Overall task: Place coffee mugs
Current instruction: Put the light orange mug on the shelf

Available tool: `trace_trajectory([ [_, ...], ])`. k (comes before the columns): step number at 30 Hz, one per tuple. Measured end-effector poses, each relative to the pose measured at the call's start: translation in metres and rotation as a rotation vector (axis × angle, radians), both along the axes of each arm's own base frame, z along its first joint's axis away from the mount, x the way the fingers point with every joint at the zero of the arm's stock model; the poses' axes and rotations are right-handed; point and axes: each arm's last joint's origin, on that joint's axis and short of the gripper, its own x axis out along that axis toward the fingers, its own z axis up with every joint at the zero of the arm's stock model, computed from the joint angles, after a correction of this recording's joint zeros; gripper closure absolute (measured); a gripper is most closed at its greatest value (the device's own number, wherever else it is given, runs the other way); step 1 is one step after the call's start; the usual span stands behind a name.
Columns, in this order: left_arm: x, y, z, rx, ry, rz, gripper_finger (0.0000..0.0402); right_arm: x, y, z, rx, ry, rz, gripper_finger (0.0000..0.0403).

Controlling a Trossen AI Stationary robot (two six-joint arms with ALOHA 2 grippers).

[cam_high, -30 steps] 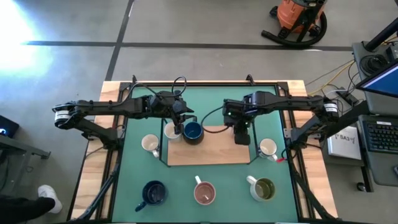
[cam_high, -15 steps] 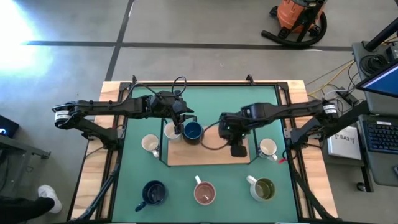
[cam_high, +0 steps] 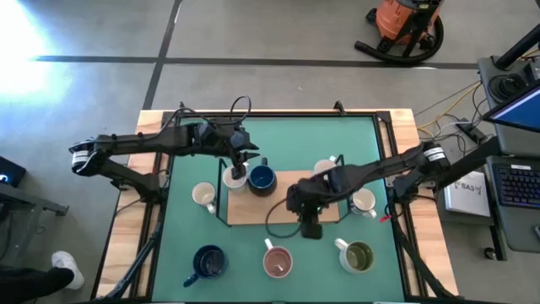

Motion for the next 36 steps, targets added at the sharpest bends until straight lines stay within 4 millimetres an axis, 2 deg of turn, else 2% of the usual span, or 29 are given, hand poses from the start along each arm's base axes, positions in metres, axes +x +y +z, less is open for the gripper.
trace_trajectory([
  [9,-0.01,-0.002,0.022,-0.022,0.093,0.003,0.0329,0.02,0.031,-0.024,0.103,0.003,-0.118,0.0316],
  [14,-0.018,-0.003,0.03,-0.091,0.149,0.048,0.0329,0.021,0.048,-0.034,0.146,0.044,-0.174,0.0315],
  [20,-0.018,-0.004,0.035,-0.1,0.132,0.051,0.0329,0.023,0.066,-0.036,0.209,0.026,-0.21,0.0282],
  [27,-0.019,-0.005,0.034,-0.101,0.138,0.051,0.0329,0.026,0.07,-0.037,0.254,0.029,-0.304,0.0241],
  [36,-0.019,-0.004,0.034,-0.1,0.136,0.051,0.0329,0.033,0.074,-0.059,0.244,0.084,-0.344,0.0253],
])
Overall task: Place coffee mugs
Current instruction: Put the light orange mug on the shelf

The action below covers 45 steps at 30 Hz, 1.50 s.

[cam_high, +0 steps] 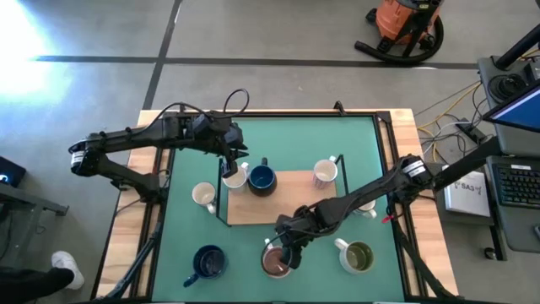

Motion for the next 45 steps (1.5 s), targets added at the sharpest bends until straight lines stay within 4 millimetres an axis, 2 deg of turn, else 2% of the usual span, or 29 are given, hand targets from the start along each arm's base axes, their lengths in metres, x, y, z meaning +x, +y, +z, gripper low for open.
trace_trajectory([
  [9,0.0,0.0,0.0,0.002,0.001,-0.002,0.0329,0.005,0.004,-0.016,-0.012,0.03,0.008,0.0268],
  [14,0.0,0.0,0.0,0.003,0.002,-0.002,0.0329,0.005,0.004,-0.016,-0.022,0.027,0.014,0.0281],
  [29,0.0,0.0,0.0,0.008,0.003,-0.008,0.0329,0.003,0.004,-0.015,-0.019,0.031,0.048,0.0383],
  [34,0.0,0.0,0.0,0.008,0.003,-0.008,0.0329,0.002,0.005,-0.015,0.027,0.049,0.073,0.0391],
  [38,0.0,0.0,0.0,0.008,0.003,-0.008,0.0329,0.004,0.006,-0.004,0.028,0.053,0.086,0.0392],
  [45,0.0,0.0,-0.001,0.008,0.004,-0.008,0.0329,0.003,0.001,0.036,-0.074,0.064,0.07,0.0393],
])
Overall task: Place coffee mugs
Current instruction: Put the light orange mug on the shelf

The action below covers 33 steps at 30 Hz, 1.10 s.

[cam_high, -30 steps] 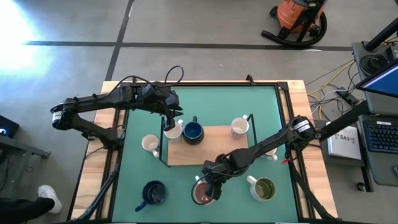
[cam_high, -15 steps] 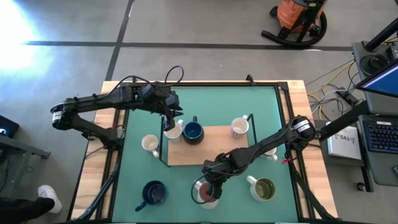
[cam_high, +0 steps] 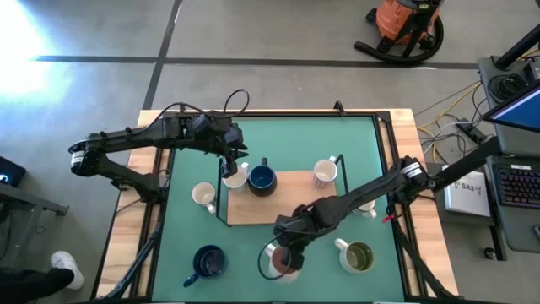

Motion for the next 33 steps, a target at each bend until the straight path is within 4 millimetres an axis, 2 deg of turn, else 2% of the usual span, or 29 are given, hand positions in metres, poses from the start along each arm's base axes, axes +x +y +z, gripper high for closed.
trace_trajectory([
  [5,0.0,0.0,0.0,0.0,0.001,0.0,0.0329,-0.007,-0.015,0.02,-0.18,0.066,-0.108,0.0393],
  [8,0.0,0.0,0.0,0.0,0.002,0.0,0.0329,-0.009,-0.026,0.026,-0.246,0.094,-0.181,0.0393],
  [16,-0.001,0.0,-0.001,-0.003,0.014,0.0,0.0329,-0.011,-0.054,0.021,-0.285,0.208,-0.265,0.0393],
  [28,-0.001,0.0,-0.001,0.005,0.018,-0.008,0.0329,-0.003,-0.096,0.02,-0.337,0.215,-0.277,0.0391],
  [33,-0.002,0.0,-0.002,0.005,0.031,-0.01,0.0329,-0.004,-0.107,0.019,-0.351,0.251,-0.292,0.0391],
])
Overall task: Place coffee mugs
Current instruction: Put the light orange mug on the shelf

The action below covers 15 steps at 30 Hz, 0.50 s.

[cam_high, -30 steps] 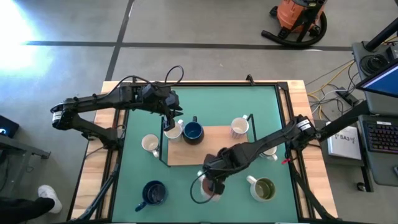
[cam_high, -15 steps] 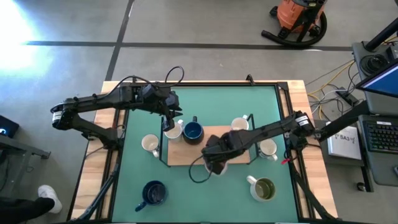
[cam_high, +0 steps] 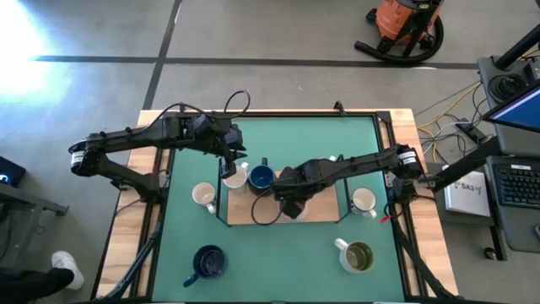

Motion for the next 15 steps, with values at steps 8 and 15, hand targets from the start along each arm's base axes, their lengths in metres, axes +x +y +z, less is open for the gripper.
trace_trajectory([
  [8,-0.0013,-0.0003,-0.0013,-0.004,0.019,-0.001,0.0329,-0.0029,-0.0027,-0.0009,-0.021,0.031,0.02,0.039],
  [15,-0.0013,-0.0003,-0.0013,-0.004,0.019,-0.001,0.0329,-0.0038,-0.0029,-0.0011,-0.031,0.046,0.068,0.0371],
])
